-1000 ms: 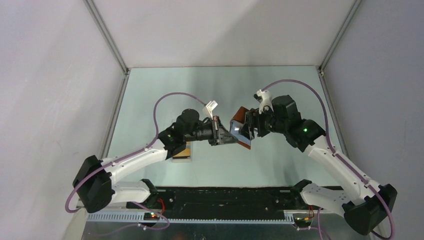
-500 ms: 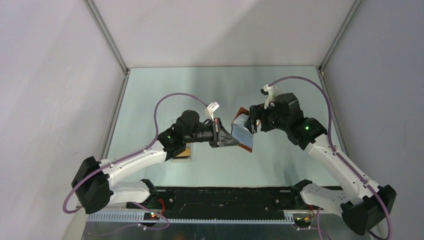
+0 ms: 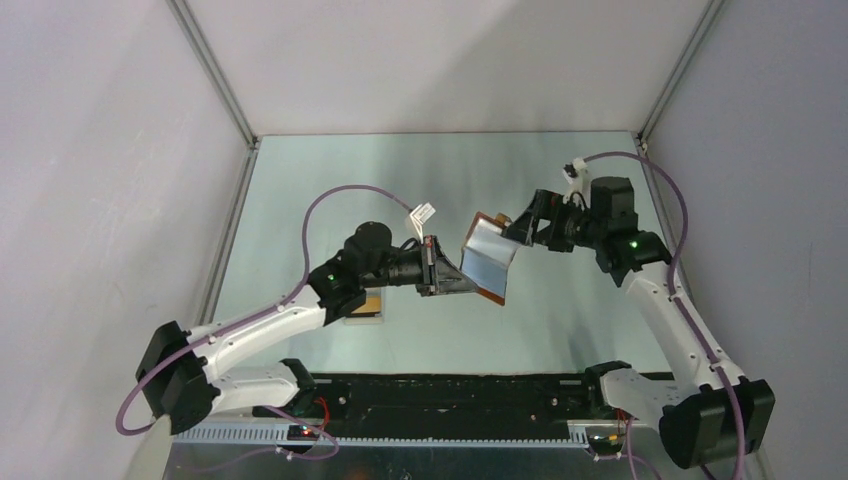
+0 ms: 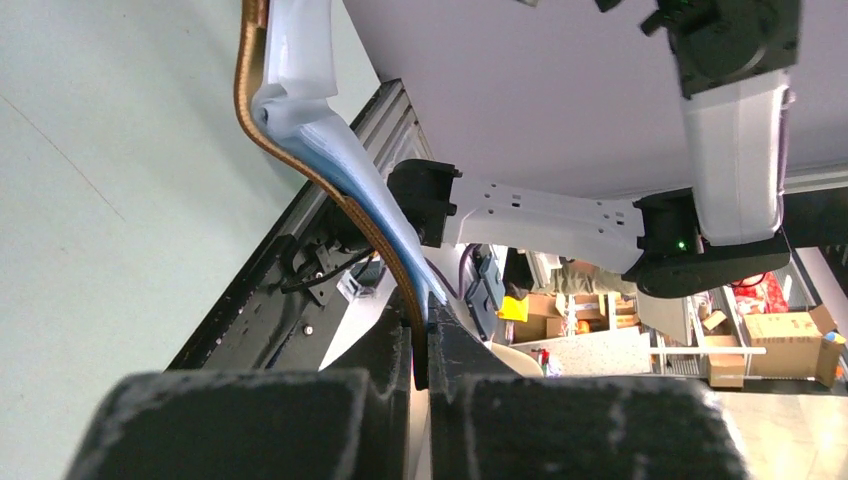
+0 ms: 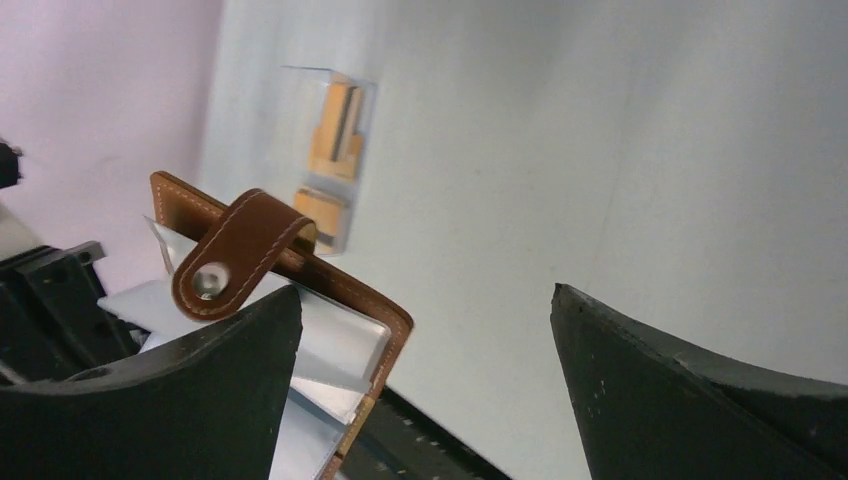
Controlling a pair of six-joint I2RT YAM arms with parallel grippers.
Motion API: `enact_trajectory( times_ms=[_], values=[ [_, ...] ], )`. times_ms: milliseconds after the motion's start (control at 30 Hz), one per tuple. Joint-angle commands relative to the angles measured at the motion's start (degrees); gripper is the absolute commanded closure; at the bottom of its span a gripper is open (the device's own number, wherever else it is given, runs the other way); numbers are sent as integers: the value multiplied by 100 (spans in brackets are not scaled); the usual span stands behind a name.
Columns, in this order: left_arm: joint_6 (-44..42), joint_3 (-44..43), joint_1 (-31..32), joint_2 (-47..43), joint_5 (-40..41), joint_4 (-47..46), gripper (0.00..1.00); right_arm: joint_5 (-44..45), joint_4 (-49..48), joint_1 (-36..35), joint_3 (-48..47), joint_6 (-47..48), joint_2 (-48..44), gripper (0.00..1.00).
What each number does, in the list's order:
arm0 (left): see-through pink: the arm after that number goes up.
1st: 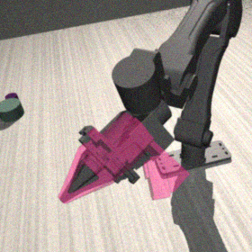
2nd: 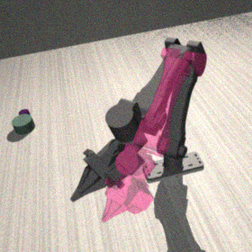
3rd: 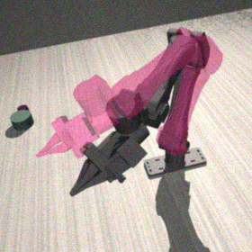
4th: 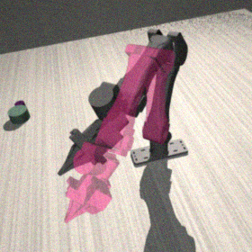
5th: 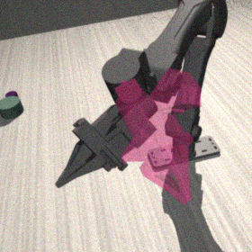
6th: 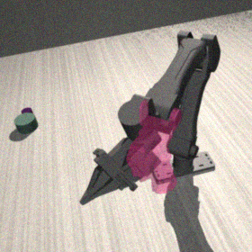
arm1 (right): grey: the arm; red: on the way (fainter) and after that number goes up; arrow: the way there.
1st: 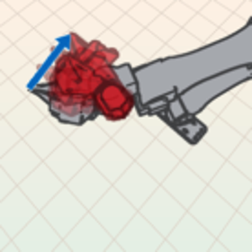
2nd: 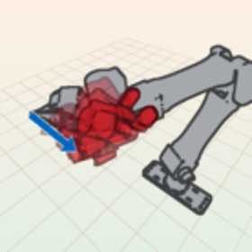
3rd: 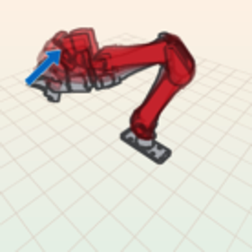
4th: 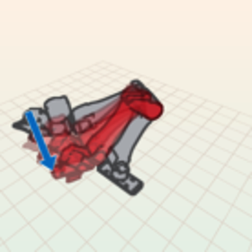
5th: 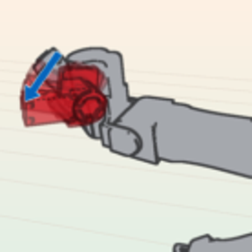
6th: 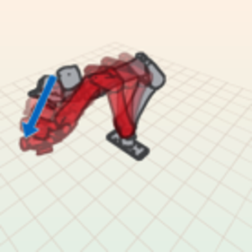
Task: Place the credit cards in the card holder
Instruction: Open the card holder.
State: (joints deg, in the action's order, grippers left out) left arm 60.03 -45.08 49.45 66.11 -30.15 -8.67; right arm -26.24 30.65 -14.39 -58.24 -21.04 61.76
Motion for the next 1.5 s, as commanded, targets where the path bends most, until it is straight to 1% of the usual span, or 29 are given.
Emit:
enact_trajectory(
  times_ms=[0,67,167,233,367,467,567,733,800,867,933,1133,1300,1467],
  values=[
    [72,-15,46,-220,80,-258,100,-1812,-897,585,470,-1067,-172,3],
    [135,-20,39,-209,157,-258,100,-2278,-1290,792,750,-1480,-245,3],
    [279,-34,32,-149,283,-258,100,-2748,-1949,1135,1226,-1961,-525,1],
    [346,-46,25,-93,335,-258,100,-2968,-2061,1335,1382,-2041,-721,1],
    [405,-112,8,33,377,-258,100,-3298,-1949,1582,1475,-1868,-990,1],
    [405,-189,-13,104,372,-258,100,-3407,-1936,1613,1594,-1788,-1208,1],
    [393,-236,-36,159,364,-256,100,-3518,-2134,1656,1737,-1888,-1487,1],
    [379,-294,-60,183,341,-258,100,-3625,-2108,1633,1852,-1789,-1543,0],
    [370,-294,-78,183,321,-258,100,-3650,-1944,1558,1869,-1500,-1563,1],
    [375,-268,-91,183,322,-257,100,-3594,-1727,1482,1869,-1282,-1642,1],
    [394,-246,-103,176,347,-258,100,-3382,-1539,1206,1862,-1039,-1779,1],
    [416,-220,-139,181,337,-258,100,-2218,-916,430,1838,-312,-2141,0],
    [425,-224,-193,170,336,-258,100,-1623,-805,-58,1834,56,-2375,1],
    [439,-250,-204,180,315,-258,100,-994,-660,-353,1842,224,-2292,1]
  ],
)
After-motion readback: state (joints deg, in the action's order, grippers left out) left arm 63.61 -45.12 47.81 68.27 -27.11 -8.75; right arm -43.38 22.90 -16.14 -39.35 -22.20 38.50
